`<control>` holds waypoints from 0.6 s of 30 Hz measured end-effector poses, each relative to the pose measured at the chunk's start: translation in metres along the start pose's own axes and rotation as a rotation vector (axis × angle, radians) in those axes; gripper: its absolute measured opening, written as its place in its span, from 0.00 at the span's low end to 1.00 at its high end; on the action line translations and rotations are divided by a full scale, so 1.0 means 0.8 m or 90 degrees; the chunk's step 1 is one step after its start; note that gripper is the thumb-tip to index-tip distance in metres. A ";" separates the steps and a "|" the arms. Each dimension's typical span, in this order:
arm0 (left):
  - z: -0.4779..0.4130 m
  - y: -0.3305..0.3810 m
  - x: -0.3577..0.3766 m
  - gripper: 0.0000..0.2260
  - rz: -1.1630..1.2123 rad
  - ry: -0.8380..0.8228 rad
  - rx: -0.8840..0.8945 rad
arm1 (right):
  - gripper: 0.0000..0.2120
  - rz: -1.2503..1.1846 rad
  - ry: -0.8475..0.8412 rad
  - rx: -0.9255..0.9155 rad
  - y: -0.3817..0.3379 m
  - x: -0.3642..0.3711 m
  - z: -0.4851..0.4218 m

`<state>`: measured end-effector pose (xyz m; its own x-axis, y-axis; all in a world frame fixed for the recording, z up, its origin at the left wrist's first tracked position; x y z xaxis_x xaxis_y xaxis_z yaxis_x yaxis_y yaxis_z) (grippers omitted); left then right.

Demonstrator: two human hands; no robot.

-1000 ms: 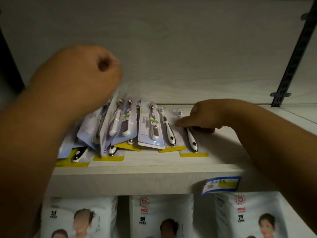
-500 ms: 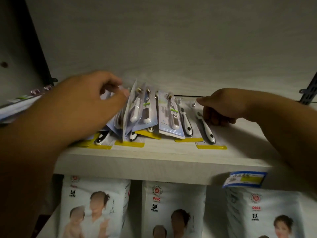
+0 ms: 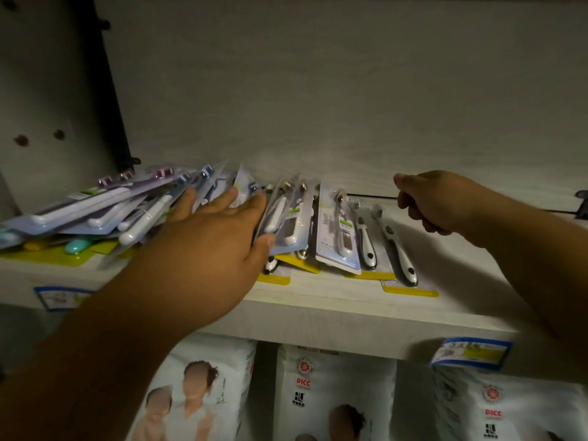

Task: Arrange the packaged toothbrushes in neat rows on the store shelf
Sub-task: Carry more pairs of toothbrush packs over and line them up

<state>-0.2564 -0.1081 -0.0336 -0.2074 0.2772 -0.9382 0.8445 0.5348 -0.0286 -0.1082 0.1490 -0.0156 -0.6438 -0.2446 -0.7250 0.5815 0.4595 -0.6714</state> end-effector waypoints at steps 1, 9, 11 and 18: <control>0.001 0.002 -0.001 0.28 -0.004 0.008 -0.010 | 0.22 -0.004 -0.001 -0.008 0.000 0.001 0.000; 0.001 0.022 -0.030 0.27 -0.008 0.161 -0.064 | 0.23 -0.134 0.010 -0.120 -0.012 0.002 0.014; 0.002 0.034 -0.026 0.27 0.042 0.252 -0.007 | 0.23 -0.225 -0.032 -0.148 -0.017 0.003 0.019; 0.012 0.098 0.015 0.44 0.076 0.338 0.285 | 0.17 -0.545 -0.339 -0.212 -0.031 0.014 0.036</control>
<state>-0.1879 -0.0709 -0.0504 -0.2171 0.7266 -0.6518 0.9749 0.1278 -0.1822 -0.1154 0.1101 -0.0120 -0.4268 -0.9025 -0.0583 -0.1806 0.1482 -0.9723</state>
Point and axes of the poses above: each hand's wrist, its own z-axis away from the middle knuckle, its own x-axis out of the palm, y = z × x, the point moved 3 cm from there along -z, towards the middle knuckle, and after that the axes turned 6 degrees about y, right-handed, at the moved point
